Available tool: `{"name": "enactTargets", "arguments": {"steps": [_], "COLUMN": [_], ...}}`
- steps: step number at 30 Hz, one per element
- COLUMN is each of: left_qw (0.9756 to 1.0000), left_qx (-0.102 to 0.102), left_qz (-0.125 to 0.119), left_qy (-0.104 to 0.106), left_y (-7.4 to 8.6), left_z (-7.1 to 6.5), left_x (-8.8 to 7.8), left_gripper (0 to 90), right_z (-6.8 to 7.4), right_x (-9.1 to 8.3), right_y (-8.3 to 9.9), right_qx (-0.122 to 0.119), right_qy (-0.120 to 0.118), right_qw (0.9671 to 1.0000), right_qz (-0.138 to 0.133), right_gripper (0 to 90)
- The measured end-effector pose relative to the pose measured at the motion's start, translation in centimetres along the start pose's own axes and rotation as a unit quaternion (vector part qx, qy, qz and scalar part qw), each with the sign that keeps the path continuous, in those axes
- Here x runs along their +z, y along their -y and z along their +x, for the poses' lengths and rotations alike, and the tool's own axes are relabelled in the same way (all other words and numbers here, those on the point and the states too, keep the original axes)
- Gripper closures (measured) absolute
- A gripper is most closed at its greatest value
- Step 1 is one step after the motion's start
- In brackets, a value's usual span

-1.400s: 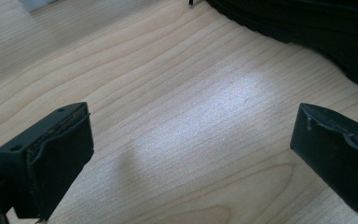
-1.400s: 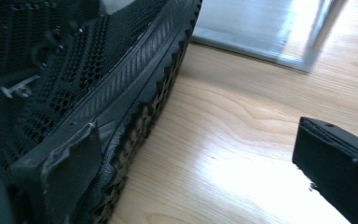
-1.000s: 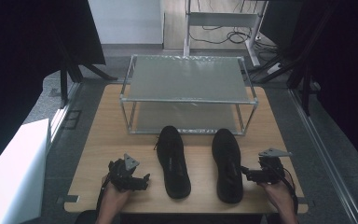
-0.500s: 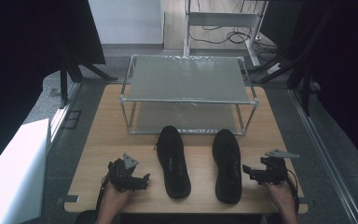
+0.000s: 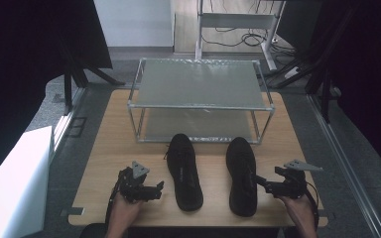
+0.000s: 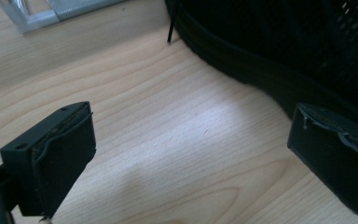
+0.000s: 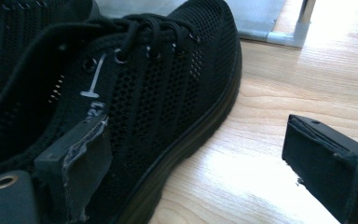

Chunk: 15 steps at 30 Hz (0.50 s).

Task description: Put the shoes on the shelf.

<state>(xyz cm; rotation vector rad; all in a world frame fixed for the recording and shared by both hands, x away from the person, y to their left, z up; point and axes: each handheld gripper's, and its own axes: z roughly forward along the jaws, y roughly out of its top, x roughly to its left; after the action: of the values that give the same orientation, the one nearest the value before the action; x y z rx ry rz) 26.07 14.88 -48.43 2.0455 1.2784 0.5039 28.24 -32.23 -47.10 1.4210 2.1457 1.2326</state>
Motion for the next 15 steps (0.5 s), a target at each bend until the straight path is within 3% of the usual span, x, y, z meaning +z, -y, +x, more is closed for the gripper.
{"name": "enactTargets", "arguments": {"steps": [4, 6, 9, 15], "left_qw": [0.9999, 0.9991, 0.9989, 0.9984], "left_qx": [-0.011, -0.025, -0.021, -0.022], "left_qz": [-0.012, -0.032, -0.043, -0.045], "left_qy": [0.004, 0.009, 0.003, 0.027], "left_y": [-0.6, -1.4, -1.9, -3.1], "left_z": [-0.3, -1.0, -1.9, -3.5], "left_x": [-0.2, -0.4, -0.3, 0.6], "left_gripper": [1.0, 1.1, 1.2, 0.9], "right_z": [0.3, 0.7, 1.4, 1.7], "right_x": [0.1, 0.3, 0.9, 1.9], "right_y": [-0.1, -0.2, -0.2, -0.1], "right_qx": [0.005, 0.006, 0.0, 0.013], "right_qy": [-0.007, -0.017, -0.027, -0.041], "right_qw": [0.9999, 0.9998, 0.9996, 0.9991], "right_qz": [-0.006, -0.009, -0.002, -0.002], "right_gripper": [7.3, 6.5, 5.6, 4.5]}}
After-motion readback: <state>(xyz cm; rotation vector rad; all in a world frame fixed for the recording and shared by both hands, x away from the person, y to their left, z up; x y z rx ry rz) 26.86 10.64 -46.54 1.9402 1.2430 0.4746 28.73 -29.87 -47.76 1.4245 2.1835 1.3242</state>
